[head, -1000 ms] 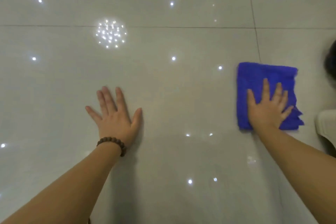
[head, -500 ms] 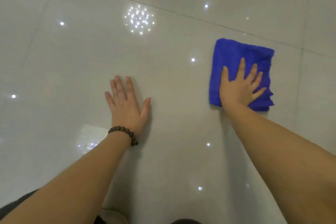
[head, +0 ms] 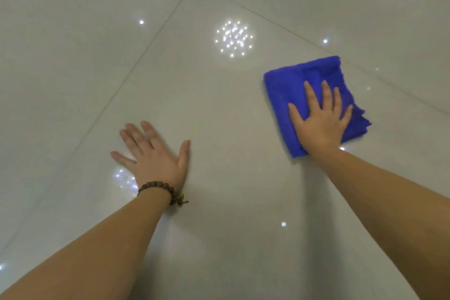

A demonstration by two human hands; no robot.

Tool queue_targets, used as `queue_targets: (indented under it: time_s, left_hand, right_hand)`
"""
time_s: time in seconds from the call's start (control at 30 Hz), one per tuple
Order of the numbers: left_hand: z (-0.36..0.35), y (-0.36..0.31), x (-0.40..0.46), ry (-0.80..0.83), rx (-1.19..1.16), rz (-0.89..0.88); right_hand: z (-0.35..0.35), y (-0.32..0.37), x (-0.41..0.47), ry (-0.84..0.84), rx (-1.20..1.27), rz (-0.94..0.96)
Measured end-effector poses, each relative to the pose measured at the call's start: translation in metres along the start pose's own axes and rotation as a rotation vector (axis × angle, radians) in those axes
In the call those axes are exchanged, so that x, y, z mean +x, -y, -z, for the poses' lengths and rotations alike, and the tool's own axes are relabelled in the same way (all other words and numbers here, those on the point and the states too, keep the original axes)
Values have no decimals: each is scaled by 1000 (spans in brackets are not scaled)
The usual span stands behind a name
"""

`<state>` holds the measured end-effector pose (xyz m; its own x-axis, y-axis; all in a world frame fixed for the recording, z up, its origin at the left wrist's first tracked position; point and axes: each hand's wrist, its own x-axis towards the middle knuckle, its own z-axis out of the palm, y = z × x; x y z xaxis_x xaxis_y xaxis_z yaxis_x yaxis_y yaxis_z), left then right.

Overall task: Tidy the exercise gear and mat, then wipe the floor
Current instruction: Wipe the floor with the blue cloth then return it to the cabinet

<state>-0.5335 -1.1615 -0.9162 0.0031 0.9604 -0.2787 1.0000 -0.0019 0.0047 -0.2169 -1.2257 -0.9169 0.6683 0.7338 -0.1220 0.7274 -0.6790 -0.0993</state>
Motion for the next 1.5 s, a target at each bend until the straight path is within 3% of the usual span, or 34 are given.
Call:
queue_targets:
  time_s: [0.13,0.2,0.27,0.4,0.47,0.53,0.67,0.73,0.8,0.93,1.0,1.07,1.13,1.2,1.23,1.27,1.37,1.4,1.43,1.5]
  left_hand:
    - [-3,2,1,-17,-18,-9]
    - [-3,2,2,-15,-21,-13]
    - [-4,3,3,-12,-35,-18]
    - [-6,5,5,-29,-64,-29]
    - [-5,5,6,-26,-78,-32]
    - [-4,5,5,-29,-83,-39]
    - [-5,5,5,-48,-86,-53]
    - [-7,5,5,-51,-84,-48]
    - [-7,5,6,-44,-89,-42]
    - [-7,6,7,-51,-101,-77]
    - [-7,6,7,-52,-100,-74]
    - [-6,6,6,-50,-94,-57]
    - [-6,6,5,-48,-83,-59]
    - [-6,6,6,-47,-81,-61]
    - [-6,5,6,-44,-83,-60]
    - [-5,5,7,-42,-84,-58]
    - [-3,4,6,-34,-84,-41]
    - [-2,4,6,-26,-83,-39]
    - [-2,4,5,-20,-83,-37]
    - [-2,5,5,-19,-80,-32]
  right_hand:
    - [3,49,34,-27,117,-377]
    - [-5,93,28,-47,118,-368]
    - [-17,146,0,-74,66,-86]
    - [-29,207,-33,34,-34,733]
    - [-22,197,9,14,-23,845]
    - [-16,179,64,-30,-16,611]
    - [8,160,140,-18,131,-235]
    - [6,198,137,-3,165,-320]
    - [-9,261,104,-5,115,-23]
    - [-31,364,-20,237,-78,999]
    - [-25,357,-7,231,-101,1147]
    - [-25,319,49,94,-50,875]
    - [-15,267,111,-5,19,405]
    - [-8,239,130,-33,129,4]
    - [-10,243,118,-37,141,-71]
    - [-15,254,94,-38,123,-8]
    - [-32,276,9,6,34,615]
    - [-32,263,-1,-3,1,726]
    - [-30,241,2,-15,-11,720]
    - [-21,182,20,-19,1,440]
